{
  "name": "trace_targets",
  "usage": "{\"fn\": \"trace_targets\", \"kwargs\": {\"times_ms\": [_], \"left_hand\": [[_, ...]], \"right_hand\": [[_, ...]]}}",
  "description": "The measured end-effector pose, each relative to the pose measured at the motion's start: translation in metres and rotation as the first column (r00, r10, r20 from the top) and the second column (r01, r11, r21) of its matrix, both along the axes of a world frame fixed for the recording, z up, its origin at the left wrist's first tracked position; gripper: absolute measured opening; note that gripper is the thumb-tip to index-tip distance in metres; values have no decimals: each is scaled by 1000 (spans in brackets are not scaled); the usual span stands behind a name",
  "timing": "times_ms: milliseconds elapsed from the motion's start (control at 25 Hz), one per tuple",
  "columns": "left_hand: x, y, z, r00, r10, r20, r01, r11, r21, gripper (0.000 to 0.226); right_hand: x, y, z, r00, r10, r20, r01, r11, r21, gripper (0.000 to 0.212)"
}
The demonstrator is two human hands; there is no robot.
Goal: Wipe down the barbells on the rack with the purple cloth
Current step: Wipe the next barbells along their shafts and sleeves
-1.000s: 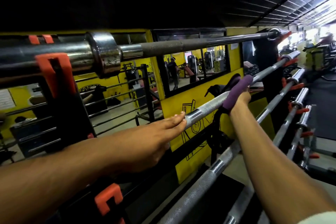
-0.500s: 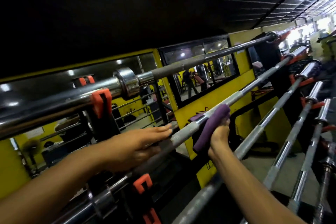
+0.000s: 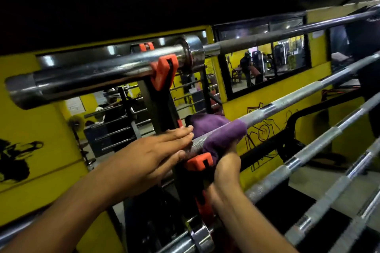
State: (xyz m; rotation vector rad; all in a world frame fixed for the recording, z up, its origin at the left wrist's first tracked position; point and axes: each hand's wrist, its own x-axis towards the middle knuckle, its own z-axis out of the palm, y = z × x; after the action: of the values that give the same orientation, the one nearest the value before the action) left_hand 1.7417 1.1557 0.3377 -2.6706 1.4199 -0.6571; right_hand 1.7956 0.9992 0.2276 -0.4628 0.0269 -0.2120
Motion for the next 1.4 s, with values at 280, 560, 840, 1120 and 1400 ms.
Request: {"fn": "trace_targets", "kwargs": {"times_ms": [280,560,840,1120,1400], "left_hand": [[-7,6,0,999,32,-34,-31,999,45,54],[-9,3,3,994,26,-110,-31,998,-48,50],[-13,1,2,999,15,-34,-16,999,-28,48],[-27,39,3,991,109,-71,-104,992,71,61],[-49,66,-3,983,167,-73,-165,986,40,68]], "right_hand": [[-5,-50,28,968,-243,-64,235,966,-109,57],[18,-136,55,909,-407,-86,405,913,-37,66],[12,-12,3,970,-233,77,243,954,-177,80],[33,-98,22,902,-431,-30,397,855,-333,90],[29,-111,18,909,-416,-23,353,800,-486,80]]}}
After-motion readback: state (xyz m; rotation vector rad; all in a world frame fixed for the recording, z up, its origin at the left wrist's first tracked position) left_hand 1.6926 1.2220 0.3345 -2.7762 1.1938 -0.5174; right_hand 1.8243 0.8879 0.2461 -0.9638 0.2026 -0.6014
